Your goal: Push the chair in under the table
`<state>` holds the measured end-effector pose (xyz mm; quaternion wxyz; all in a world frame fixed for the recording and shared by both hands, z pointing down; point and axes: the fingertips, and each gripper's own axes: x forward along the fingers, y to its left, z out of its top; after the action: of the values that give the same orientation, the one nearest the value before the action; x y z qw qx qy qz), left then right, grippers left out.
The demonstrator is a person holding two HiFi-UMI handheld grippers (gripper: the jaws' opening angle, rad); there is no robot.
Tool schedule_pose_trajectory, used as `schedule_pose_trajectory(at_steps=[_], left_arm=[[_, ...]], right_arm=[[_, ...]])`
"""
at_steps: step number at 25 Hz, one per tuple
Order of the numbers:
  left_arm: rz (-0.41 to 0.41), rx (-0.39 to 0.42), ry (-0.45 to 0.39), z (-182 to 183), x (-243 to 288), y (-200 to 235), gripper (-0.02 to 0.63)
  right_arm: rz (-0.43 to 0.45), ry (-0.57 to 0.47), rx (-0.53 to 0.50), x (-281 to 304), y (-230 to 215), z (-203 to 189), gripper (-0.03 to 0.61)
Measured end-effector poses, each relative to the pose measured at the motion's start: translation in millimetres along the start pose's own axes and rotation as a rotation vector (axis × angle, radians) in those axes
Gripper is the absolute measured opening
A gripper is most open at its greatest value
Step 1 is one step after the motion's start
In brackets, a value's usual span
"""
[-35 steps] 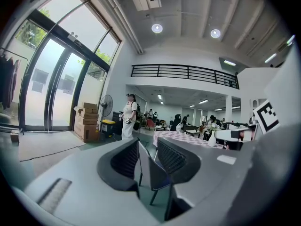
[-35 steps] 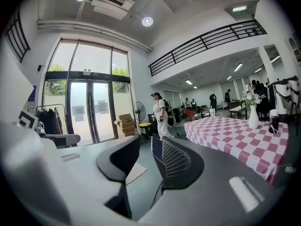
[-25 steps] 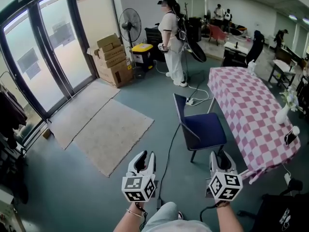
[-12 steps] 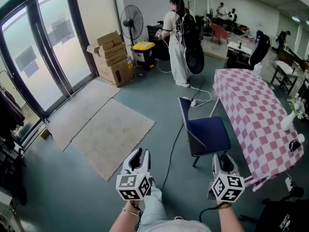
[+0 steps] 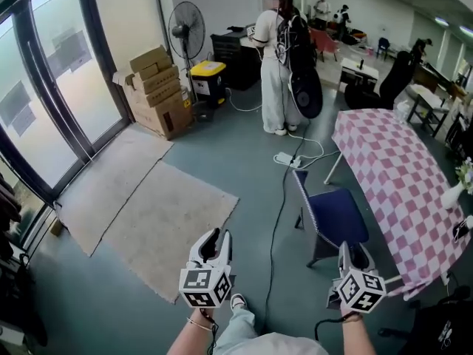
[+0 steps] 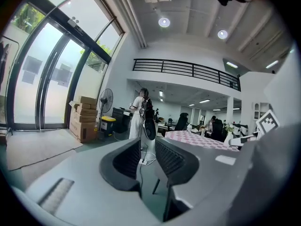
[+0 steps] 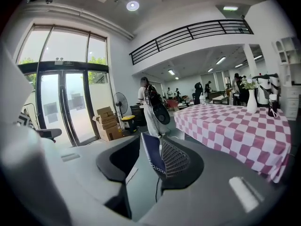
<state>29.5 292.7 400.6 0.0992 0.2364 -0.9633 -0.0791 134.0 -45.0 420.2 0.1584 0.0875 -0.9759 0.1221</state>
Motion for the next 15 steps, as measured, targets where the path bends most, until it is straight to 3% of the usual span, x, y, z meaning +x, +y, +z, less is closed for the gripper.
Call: schedule_pose_trajectory(at_steps=[7,15], left_arm=[[-0.087,0.023,0.018,33.4,73.4,78.9,0.097],[-0.167,0.019,0.037,43.9,135.6,107.9,0.097]], right_arm=[[-0.111,-0.045,0.011,64.8,52.8,26.5,0.129],[-0.194,-0.038,0.004,97.0,73.3,32.4,0.129]])
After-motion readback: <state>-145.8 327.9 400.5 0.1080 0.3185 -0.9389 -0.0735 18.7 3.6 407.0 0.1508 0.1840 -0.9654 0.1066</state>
